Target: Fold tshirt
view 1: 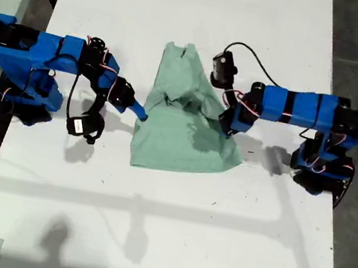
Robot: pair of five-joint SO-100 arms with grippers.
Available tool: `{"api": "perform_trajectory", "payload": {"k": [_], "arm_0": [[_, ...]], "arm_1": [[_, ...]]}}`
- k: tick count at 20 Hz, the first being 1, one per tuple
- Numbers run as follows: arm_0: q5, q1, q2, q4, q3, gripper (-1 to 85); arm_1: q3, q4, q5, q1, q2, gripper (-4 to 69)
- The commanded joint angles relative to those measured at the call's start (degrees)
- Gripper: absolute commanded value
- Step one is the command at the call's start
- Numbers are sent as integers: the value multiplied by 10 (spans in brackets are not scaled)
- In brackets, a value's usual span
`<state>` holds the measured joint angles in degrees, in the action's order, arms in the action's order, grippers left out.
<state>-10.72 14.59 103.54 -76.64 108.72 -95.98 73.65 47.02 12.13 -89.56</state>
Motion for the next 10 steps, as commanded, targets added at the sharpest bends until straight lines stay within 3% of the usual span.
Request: {"api": "perform_trajectory", "payload": {"k": [1,5,6,7,10], "arm_0": [[0,2,12,5,-9,268],[1,2,12,5,-9,269],[-2,3,11,5,-9,272],[-2,3,11,5,-9,280],[-3,4,11,0,-10,283]], "arm_1": [[153,4,-27,-27,106,-10],[318,-18,-60,-47,297,-15],[352,-11,-62,-50,330,53],[369,1,-57,-51,339,272],[374,56,-46,-50,280,277]]}}
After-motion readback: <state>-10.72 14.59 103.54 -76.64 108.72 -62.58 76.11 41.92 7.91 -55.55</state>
